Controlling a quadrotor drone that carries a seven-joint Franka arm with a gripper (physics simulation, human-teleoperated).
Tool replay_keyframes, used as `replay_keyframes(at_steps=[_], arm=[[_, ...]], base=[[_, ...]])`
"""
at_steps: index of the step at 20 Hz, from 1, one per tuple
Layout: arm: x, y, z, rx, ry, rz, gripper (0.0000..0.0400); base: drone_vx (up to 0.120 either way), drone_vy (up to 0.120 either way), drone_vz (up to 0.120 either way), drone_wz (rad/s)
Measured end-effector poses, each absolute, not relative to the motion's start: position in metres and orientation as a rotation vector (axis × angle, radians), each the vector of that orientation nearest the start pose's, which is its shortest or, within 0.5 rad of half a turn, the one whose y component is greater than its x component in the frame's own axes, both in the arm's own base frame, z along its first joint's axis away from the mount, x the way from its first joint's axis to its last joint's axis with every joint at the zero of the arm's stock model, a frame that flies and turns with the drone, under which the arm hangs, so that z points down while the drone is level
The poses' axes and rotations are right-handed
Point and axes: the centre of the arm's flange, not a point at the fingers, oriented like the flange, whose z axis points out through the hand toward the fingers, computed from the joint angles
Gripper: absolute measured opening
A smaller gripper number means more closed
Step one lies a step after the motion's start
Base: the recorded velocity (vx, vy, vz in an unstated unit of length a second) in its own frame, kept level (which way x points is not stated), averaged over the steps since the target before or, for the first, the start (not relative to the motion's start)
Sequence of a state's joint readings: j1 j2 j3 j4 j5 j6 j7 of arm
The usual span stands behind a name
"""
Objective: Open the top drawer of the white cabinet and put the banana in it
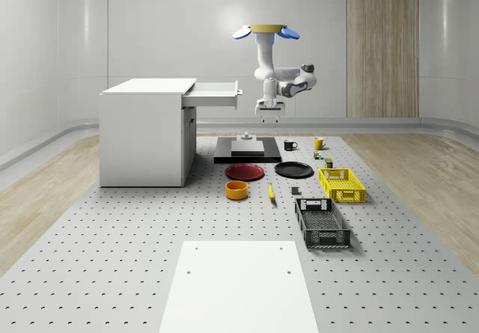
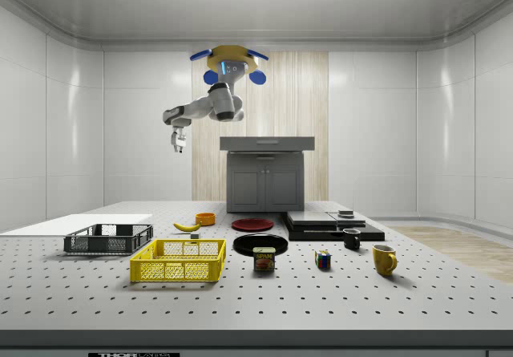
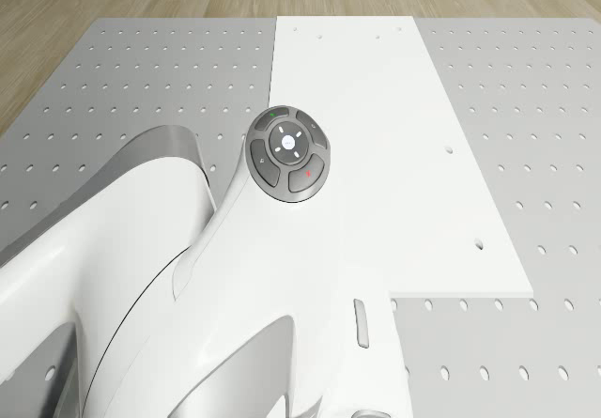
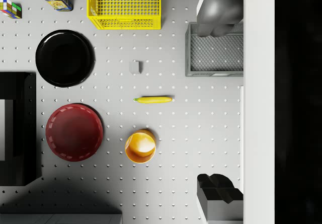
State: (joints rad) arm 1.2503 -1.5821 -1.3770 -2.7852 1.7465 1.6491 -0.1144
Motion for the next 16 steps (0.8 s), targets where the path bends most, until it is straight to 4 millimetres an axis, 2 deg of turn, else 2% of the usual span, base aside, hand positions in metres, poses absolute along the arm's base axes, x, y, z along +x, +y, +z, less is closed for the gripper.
replay_keyframes(at_steps=[4, 16], arm=[[0.3327, -0.008, 0.4967, -0.002, -0.001, 0.785, 0.04], [0.3327, -0.008, 0.4967, -0.002, -0.001, 0.785, 0.04]], base=[[0.0, 0.12, -0.12, 0.0], [0.0, 0.0, -0.12, 0.0]])
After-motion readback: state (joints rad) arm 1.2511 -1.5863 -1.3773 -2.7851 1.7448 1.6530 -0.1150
